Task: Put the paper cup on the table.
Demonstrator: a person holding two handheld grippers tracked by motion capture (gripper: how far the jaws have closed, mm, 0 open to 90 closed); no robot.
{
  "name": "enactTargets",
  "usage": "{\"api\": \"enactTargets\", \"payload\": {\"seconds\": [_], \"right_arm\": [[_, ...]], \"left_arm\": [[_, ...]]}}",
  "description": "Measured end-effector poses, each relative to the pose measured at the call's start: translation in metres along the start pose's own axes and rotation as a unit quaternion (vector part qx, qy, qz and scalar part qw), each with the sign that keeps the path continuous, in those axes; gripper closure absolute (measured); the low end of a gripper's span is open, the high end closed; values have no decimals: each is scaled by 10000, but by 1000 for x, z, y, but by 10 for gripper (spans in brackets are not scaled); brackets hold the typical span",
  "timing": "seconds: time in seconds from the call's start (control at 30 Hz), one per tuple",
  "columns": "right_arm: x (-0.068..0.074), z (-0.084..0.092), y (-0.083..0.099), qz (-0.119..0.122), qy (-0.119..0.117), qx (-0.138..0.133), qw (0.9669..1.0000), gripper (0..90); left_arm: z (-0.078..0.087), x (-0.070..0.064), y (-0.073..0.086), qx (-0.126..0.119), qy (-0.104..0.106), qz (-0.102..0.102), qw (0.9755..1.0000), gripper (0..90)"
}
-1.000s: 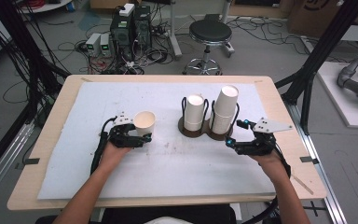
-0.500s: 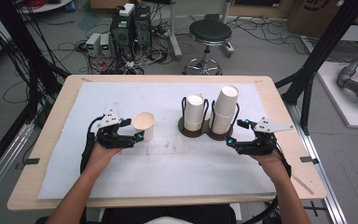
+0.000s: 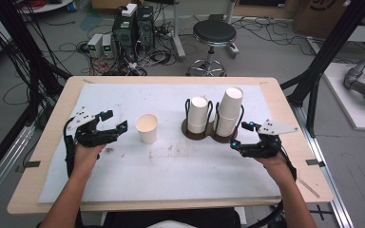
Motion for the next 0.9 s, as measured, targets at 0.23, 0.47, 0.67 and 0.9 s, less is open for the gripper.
{"api": "enactTargets", "payload": {"seconds": [0.23,0.47,0.67,0.9], "right_arm": [[-5,2,3,-56,89,47,9999,205],[-8,4,4,-29,113,13,9999,205],[-6,6,6,-19,136,37,9999,205],[-3,9,8,-19,175,39,9998,205]], "left_arm": [[5,8,8,32,-87,145,9999,211],[2,7,9,31,-68,116,9999,210],[1,4,6,-22,-29,60,10000,210],[-1,2,4,-15,-37,44,10000,211]]}}
Point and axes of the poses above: each handheld gripper's, and its own axes: z roughly backward along the jaws, y roughly out of its underside, x roughly to its left, the point moved 5 cm from there along -z, roughly forward along the jaws
